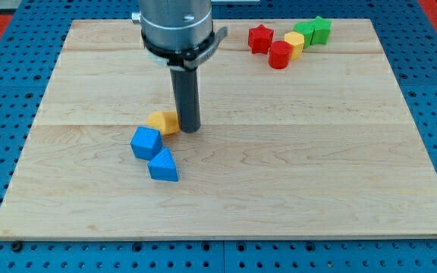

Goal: Place your arm to the bottom right of the yellow hexagon

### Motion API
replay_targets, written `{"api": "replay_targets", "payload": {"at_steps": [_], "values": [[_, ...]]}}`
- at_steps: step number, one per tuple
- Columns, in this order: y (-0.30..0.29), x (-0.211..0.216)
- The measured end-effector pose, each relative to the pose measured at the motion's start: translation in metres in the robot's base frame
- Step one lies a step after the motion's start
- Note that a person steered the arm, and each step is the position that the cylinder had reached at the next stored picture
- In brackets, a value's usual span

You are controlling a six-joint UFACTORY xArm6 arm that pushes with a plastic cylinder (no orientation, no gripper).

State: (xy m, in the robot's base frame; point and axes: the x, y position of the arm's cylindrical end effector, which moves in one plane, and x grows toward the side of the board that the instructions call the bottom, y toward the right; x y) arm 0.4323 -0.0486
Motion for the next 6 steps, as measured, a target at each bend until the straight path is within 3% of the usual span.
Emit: {"api": "replay_targets", "payload": {"at_steps": [1, 2, 3, 4, 6], "values": [[-0.02, -0.065], [-0.049, -0.067], [0.081, -0.069], [0.141, -0.091], [0.172, -0.104]]}}
